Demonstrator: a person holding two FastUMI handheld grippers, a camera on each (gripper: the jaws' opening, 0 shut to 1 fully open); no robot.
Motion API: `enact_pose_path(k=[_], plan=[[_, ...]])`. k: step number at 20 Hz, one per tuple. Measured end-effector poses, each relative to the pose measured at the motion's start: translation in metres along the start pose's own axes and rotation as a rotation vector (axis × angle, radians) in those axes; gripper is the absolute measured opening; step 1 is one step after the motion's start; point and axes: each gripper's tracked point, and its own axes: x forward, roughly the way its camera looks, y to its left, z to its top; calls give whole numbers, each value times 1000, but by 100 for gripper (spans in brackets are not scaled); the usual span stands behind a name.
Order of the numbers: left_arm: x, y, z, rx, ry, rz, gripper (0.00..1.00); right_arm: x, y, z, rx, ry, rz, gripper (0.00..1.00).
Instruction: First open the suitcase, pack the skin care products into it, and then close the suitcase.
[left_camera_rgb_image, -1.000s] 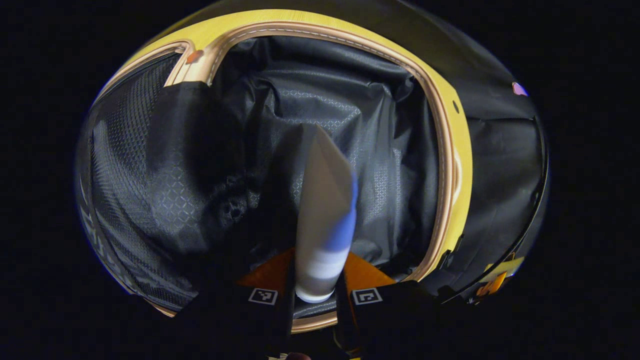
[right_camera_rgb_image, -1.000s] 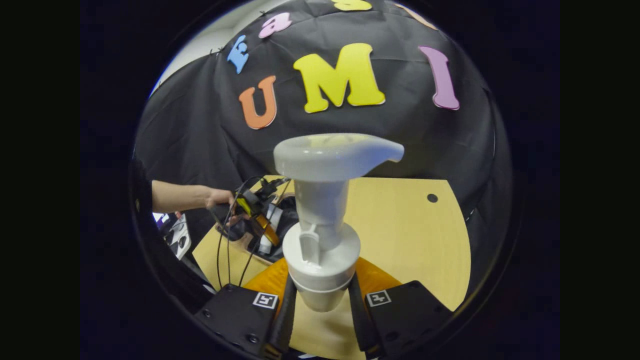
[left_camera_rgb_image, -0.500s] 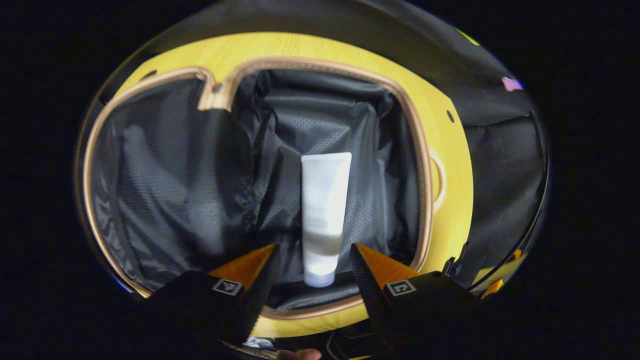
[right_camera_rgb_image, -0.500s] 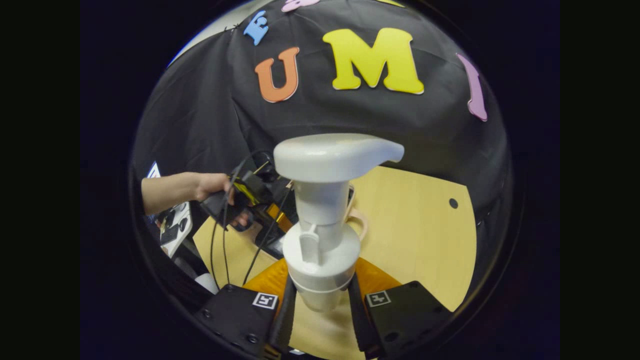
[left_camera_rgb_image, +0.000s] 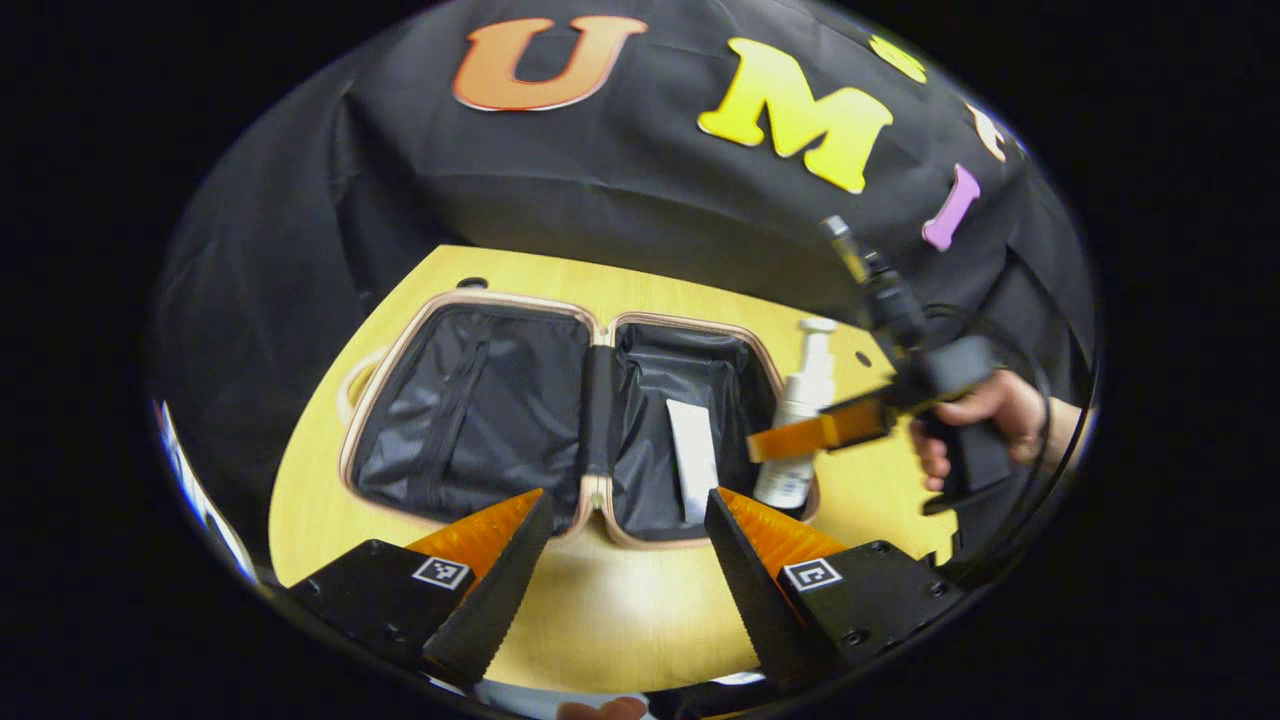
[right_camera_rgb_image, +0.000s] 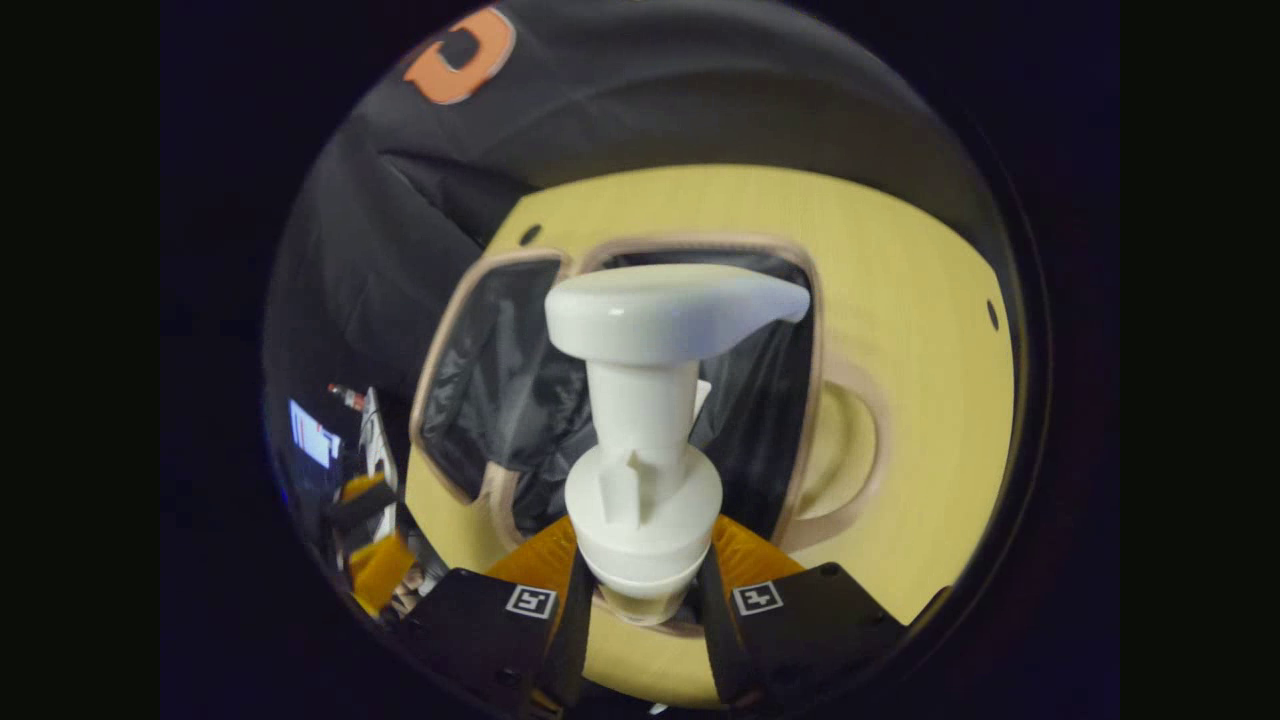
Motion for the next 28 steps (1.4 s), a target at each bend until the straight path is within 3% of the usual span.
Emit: enact_pose_path(k=[5, 10, 14, 17, 21, 24, 28], plan=[[-54, 34, -34, -115, -29, 26, 98, 42, -24, 1, 171, 119, -134, 47], [-76, 62, -21, -188, -118, 59, 98, 51, -35, 3, 262, 147, -217, 45], [-86, 69, -7, -204, -158, 65, 98, 51, -36, 2, 242, 140, -258, 50], [-75, 69, -8, -188, -158, 69, 98, 41, -23, 4, 230, 106, -198, 53], [-72, 92, -4, -212, -193, 70, 98, -3, -11, 1, 174, 13, -119, 78], [-65, 121, 0, -336, -250, 12, 98, -57, -1, -4, 81, -118, -37, 81], [-37, 171, 16, -602, -321, -153, 97, -139, 8, -4, -83, -355, 73, 77]])
